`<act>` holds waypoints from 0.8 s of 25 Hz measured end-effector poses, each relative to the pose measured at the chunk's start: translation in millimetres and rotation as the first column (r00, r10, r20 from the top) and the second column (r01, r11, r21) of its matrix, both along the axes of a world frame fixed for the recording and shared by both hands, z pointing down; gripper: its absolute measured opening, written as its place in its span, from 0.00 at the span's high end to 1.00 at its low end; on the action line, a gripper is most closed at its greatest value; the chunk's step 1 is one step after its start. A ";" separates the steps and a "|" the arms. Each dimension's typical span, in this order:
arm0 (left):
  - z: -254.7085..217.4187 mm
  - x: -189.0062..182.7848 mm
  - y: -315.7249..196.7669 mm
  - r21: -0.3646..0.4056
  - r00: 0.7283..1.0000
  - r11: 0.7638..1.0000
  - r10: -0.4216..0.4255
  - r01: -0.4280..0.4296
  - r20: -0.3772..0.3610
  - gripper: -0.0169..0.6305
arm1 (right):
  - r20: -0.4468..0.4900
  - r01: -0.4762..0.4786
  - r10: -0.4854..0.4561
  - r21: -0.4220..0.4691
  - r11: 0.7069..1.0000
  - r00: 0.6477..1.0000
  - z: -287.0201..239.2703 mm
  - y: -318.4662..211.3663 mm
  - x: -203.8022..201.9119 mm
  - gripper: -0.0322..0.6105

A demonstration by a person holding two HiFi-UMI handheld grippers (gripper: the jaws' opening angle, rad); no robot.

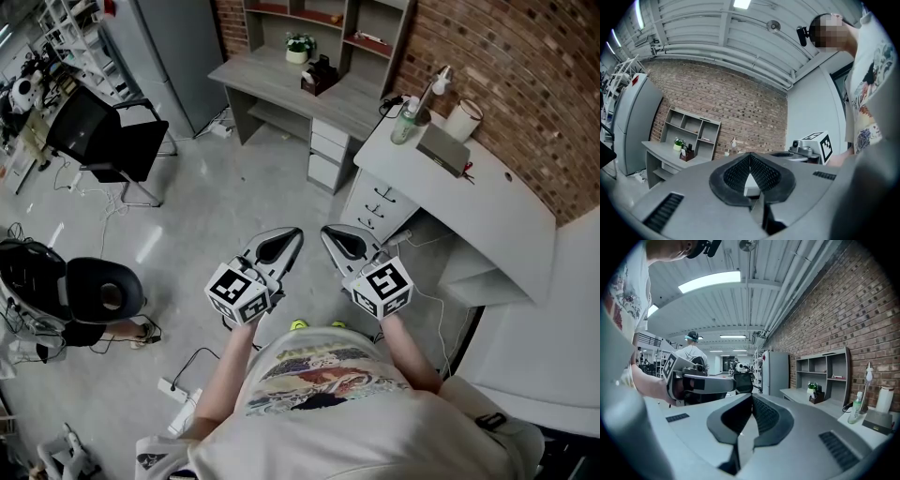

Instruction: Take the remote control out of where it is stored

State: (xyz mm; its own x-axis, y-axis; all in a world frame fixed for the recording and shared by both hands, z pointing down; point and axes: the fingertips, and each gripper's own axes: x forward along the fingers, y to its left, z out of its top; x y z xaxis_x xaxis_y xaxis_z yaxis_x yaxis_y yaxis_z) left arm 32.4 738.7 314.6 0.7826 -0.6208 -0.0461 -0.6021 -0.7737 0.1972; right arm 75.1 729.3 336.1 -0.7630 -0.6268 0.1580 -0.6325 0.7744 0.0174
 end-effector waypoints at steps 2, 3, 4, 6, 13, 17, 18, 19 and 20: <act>0.8 -1.0 -0.7 -0.001 1.000 1.000 0.001 -0.001 0.001 0.96 | -0.003 0.000 0.000 -0.005 1.000 1.000 2.0 -0.8 -1.6 0.94; 1.1 -1.2 -0.8 -0.002 1.000 1.000 0.001 -0.001 0.001 0.96 | -0.006 0.001 -0.001 -0.007 1.000 1.000 2.9 -0.9 -2.2 0.94; 1.5 -1.3 -0.7 -0.002 1.000 1.000 0.001 -0.001 0.000 0.96 | -0.006 0.003 -0.003 -0.007 1.000 1.000 3.5 -0.9 -2.8 0.94; 2.6 -1.6 -0.7 -0.004 1.000 1.000 0.003 -0.003 -0.001 0.96 | -0.002 0.005 -0.005 -0.007 1.000 1.000 3.8 -0.9 -4.0 0.94; 10.0 -3.8 -0.1 -0.027 1.000 1.000 0.004 -0.005 -0.008 0.96 | -0.003 0.010 -0.010 -0.019 1.000 1.000 7.7 -1.8 -5.5 0.94; 12.5 -5.6 -2.8 -0.033 1.000 0.999 0.000 0.000 -0.018 0.96 | -0.025 0.020 -0.020 -0.017 1.000 0.999 10.4 -2.4 -4.4 0.94; 13.5 -6.1 -2.9 -0.037 1.000 0.999 -0.002 0.001 -0.021 0.96 | -0.029 0.020 -0.021 -0.021 1.000 0.999 11.8 -2.6 -3.9 0.94; 14.7 -6.7 -3.3 -0.042 1.000 0.999 -0.004 0.003 -0.022 0.96 | -0.031 0.020 -0.021 -0.024 0.999 0.999 13.0 -3.3 -3.7 0.94; 16.2 -6.9 -4.3 -0.047 1.000 0.999 -0.007 0.006 -0.022 0.96 | -0.032 0.021 -0.021 -0.028 0.999 0.999 13.9 -4.9 -3.5 0.94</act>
